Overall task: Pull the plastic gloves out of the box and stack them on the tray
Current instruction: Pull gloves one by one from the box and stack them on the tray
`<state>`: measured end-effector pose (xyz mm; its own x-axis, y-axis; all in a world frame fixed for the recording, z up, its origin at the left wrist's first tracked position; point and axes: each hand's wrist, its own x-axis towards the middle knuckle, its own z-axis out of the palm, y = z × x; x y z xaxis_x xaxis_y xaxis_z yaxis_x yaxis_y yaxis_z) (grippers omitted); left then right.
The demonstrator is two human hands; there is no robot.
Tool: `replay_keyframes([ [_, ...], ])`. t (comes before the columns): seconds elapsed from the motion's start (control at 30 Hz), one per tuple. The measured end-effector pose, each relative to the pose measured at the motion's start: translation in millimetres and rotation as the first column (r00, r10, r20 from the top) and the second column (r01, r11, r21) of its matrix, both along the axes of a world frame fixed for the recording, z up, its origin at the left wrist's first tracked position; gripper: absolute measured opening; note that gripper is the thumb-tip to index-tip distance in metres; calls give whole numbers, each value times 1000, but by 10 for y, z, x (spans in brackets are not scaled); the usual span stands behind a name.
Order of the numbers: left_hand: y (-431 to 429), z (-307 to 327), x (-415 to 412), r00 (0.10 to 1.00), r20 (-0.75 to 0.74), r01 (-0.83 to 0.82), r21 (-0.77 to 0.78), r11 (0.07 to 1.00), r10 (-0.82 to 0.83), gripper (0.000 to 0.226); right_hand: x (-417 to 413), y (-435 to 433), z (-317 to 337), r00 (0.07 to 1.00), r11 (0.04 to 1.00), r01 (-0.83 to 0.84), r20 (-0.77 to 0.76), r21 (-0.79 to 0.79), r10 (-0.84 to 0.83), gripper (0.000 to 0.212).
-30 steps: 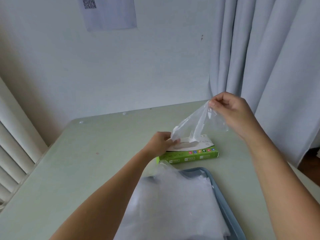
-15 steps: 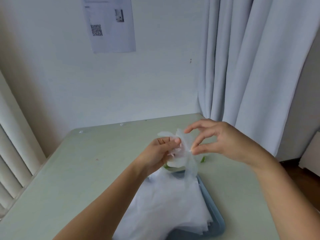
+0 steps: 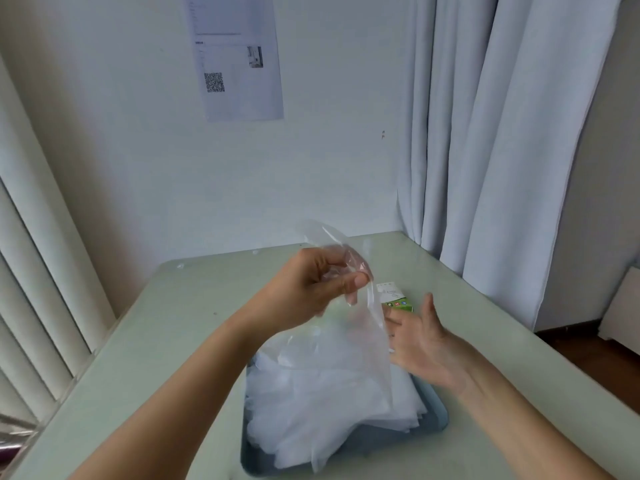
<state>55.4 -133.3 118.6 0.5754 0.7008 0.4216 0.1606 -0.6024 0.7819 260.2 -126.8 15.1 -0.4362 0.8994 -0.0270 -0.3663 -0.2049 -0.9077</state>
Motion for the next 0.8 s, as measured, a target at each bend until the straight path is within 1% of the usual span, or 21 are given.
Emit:
replay_keyframes([
  [0.07, -72, 25, -69, 1000, 9, -5, 0, 1000, 5, 6, -66, -53, -139, 994, 999, 25, -102, -46, -29, 141],
  [0.13, -142, 28, -125, 1000, 21, -6, -5, 1000, 6, 17, -113, -149, -194, 979, 999, 8, -203, -50, -18, 137],
  [0.2, -182, 6, -170, 1000, 25, -6, -2, 1000, 6, 26, -124, -251, -161, 955, 999, -31, -297, -15, 25, 117],
  [0.23, -184, -15, -185, 999, 29, -13, 0, 1000, 13, 27, -105, -291, -125, 946, 1000, -12, -325, -13, 7, 103],
  [0.3, -153, -94, -214, 997, 37, -72, 1, 997, 72, 28, -58, -332, -51, 946, 994, 103, -307, -22, -105, 76],
  [0.37, -106, -234, -230, 978, 36, -202, -35, 979, 203, 28, -26, -355, 28, 954, 972, 233, -195, -4, -229, 47],
  [0.43, -88, -416, -237, 934, -13, -357, -88, 930, 358, 19, -39, -359, 69, 925, 924, 375, 28, 71, -378, 12],
  [0.47, -88, -518, -242, 910, -67, -414, -97, 905, 409, 12, -43, -343, 42, 883, 893, 430, 147, 132, -446, 6],
  [0.53, -77, -717, -251, 869, -170, -485, -104, 868, 465, 7, -49, -286, -52, 784, 850, 471, 329, 237, -527, 13],
  [0.6, -52, -886, -272, 821, -251, -549, -101, 830, 513, 10, -50, -191, -163, 669, 824, 445, 481, 352, -567, 15],
  [0.63, -32, -956, -289, 784, -298, -588, -79, 805, 544, 12, -55, -128, -217, 605, 820, 408, 553, 402, -573, 16],
  [0.7, 11, -1111, -343, 697, -387, -658, -12, 753, 603, 16, -96, -6, -309, 499, 838, 302, 674, 454, -545, 17],
  [0.8, -4, -1214, -429, 547, -508, -731, 96, 675, 665, 6, -192, 98, -465, 385, 872, 175, 784, 457, -488, 21],
])
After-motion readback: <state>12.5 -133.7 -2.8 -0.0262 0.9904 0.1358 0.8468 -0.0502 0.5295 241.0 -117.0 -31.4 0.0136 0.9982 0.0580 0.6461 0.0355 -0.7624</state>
